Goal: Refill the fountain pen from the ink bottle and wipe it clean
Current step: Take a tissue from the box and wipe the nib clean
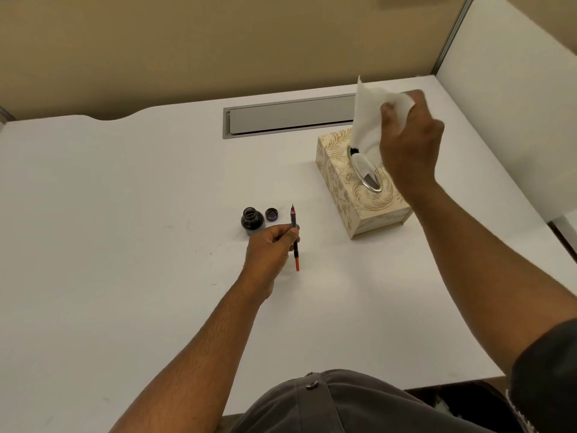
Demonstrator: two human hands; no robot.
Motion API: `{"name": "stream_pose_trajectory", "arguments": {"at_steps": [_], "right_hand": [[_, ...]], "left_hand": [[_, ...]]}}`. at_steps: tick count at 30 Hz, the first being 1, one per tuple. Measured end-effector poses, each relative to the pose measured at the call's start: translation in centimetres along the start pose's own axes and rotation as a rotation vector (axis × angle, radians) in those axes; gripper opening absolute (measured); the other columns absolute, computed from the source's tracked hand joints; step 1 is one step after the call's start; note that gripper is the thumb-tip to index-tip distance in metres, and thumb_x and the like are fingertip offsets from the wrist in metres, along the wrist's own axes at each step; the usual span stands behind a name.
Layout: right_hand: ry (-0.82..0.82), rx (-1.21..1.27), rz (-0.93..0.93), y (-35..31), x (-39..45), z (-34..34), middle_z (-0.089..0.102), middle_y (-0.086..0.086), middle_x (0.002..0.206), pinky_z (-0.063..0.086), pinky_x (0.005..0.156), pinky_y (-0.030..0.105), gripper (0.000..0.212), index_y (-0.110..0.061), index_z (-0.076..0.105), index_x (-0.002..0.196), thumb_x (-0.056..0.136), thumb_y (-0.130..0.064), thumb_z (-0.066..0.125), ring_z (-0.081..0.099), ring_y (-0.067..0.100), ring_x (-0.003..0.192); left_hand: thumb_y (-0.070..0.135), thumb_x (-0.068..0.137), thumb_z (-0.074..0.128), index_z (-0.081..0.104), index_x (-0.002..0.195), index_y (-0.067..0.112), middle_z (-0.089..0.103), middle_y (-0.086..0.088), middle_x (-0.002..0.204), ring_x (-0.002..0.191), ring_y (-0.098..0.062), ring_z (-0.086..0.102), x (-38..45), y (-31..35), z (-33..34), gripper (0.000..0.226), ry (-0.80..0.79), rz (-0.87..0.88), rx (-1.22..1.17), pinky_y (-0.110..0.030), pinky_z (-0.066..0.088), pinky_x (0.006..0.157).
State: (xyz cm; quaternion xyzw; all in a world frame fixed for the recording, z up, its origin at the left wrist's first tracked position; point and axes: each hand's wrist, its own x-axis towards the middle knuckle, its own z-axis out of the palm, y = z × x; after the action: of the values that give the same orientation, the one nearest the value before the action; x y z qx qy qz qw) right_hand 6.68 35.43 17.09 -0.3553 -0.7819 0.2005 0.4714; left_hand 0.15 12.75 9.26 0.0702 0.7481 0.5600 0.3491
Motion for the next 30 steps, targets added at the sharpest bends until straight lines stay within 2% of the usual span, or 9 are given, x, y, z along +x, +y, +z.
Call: {"name": "stream_pose_trajectory", "arguments": {"at_steps": [3, 7, 10, 12, 14, 16, 18, 24, 30], "right_hand": [[-0.042, -0.023, -0.181, -0.8, -3.4, -0.1, 0.070, 0.014, 0.082, 0.039, 0.053, 0.023, 0.027, 0.000, 0.060, 0.106, 0.099, -0.025, 0.052, 0.065, 0.029, 0.064], [-0.153, -0.004, -0.095, -1.5, -7.8, 0.9, 0.068, 0.014, 0.076, 0.034, 0.054, 0.023, 0.018, -0.002, 0.061, 0.099, 0.096, -0.018, 0.056, 0.061, 0.025, 0.062], [-0.278, 0.026, 0.072, -2.1, -10.9, 1.6, 0.065, 0.011, 0.082, 0.042, 0.057, 0.027, 0.016, -0.002, 0.059, 0.099, 0.095, -0.018, 0.058, 0.060, 0.027, 0.075], [-0.376, 0.093, 0.275, -2.4, -12.3, 2.0, 0.065, 0.004, 0.090, 0.047, 0.064, 0.029, 0.019, -0.007, 0.059, 0.106, 0.094, -0.021, 0.059, 0.061, 0.022, 0.081], [-0.443, 0.307, 0.553, -2.7, -13.3, 2.5, 0.069, 0.004, 0.100, 0.056, 0.079, 0.038, 0.016, -0.014, 0.060, 0.107, 0.093, -0.022, 0.060, 0.065, 0.022, 0.091], [-0.480, 0.585, 0.827, -3.3, -13.8, 2.6, 0.070, 0.009, 0.106, 0.056, 0.089, 0.049, 0.016, -0.013, 0.061, 0.109, 0.094, -0.019, 0.061, 0.068, 0.027, 0.097], [-0.504, 0.776, 0.967, -3.7, -14.1, 2.4, 0.070, 0.014, 0.111, 0.054, 0.093, 0.051, 0.018, -0.009, 0.062, 0.113, 0.095, -0.015, 0.059, 0.068, 0.031, 0.103], [-0.556, 1.117, 1.147, -4.4, -14.9, 1.6, 0.070, 0.016, 0.108, 0.054, 0.091, 0.049, 0.022, -0.007, 0.057, 0.119, 0.100, -0.015, 0.050, 0.069, 0.029, 0.093], [-0.669, 1.182, 1.146, -4.7, -15.5, 0.8, 0.070, 0.016, 0.103, 0.051, 0.096, 0.044, 0.016, -0.007, 0.059, 0.110, 0.097, -0.005, 0.050, 0.067, 0.027, 0.094]], "left_hand": [[0.024, 0.091, 0.062, 0.070, 0.110, 0.013, 0.071, 0.002, 0.092, 0.089, -0.009, 0.064, -0.4, 0.2, -0.4, 0.023, -0.011, 0.008, -0.013, -0.025, 0.049, 0.074], [0.025, 0.090, 0.062, 0.070, 0.108, 0.013, 0.071, 0.001, 0.092, 0.090, -0.011, 0.064, -1.1, 0.4, -0.6, 0.022, -0.018, 0.016, -0.030, -0.026, 0.050, 0.076], [0.025, 0.090, 0.063, 0.071, 0.104, 0.015, 0.070, 0.002, 0.090, 0.089, -0.012, 0.064, -1.7, 0.5, -0.7, 0.019, -0.040, 0.028, -0.054, -0.027, 0.050, 0.077], [0.025, 0.090, 0.063, 0.072, 0.102, 0.016, 0.070, 0.001, 0.090, 0.087, -0.012, 0.064, -2.1, 0.4, -0.8, 0.017, -0.056, 0.040, -0.064, -0.027, 0.049, 0.076], [0.025, 0.090, 0.063, 0.073, 0.100, 0.017, 0.071, 0.000, 0.089, 0.086, -0.012, 0.064, -2.4, 0.3, -1.1, 0.016, -0.064, 0.047, -0.065, -0.027, 0.049, 0.076], [0.026, 0.089, 0.063, 0.073, 0.101, 0.016, 0.071, 0.001, 0.087, 0.085, -0.012, 0.064, -2.5, 0.0, -1.4, 0.018, -0.059, 0.057, -0.056, -0.027, 0.049, 0.075], [0.026, 0.089, 0.063, 0.073, 0.101, 0.015, 0.071, 0.004, 0.083, 0.082, -0.011, 0.064, -2.8, -0.4, -1.7, 0.018, -0.044, 0.080, -0.024, -0.026, 0.050, 0.074], [0.023, 0.090, 0.063, 0.072, 0.091, 0.019, 0.069, 0.001, 0.080, 0.074, -0.012, 0.065, -3.4, -1.3, -2.3, 0.010, -0.023, 0.129, 0.028, -0.029, 0.056, 0.075], [0.023, 0.090, 0.063, 0.071, 0.092, 0.020, 0.071, -0.002, 0.086, 0.076, -0.016, 0.068, -3.4, -1.4, -2.5, 0.009, -0.012, 0.156, 0.036, -0.031, 0.057, 0.078]]}}
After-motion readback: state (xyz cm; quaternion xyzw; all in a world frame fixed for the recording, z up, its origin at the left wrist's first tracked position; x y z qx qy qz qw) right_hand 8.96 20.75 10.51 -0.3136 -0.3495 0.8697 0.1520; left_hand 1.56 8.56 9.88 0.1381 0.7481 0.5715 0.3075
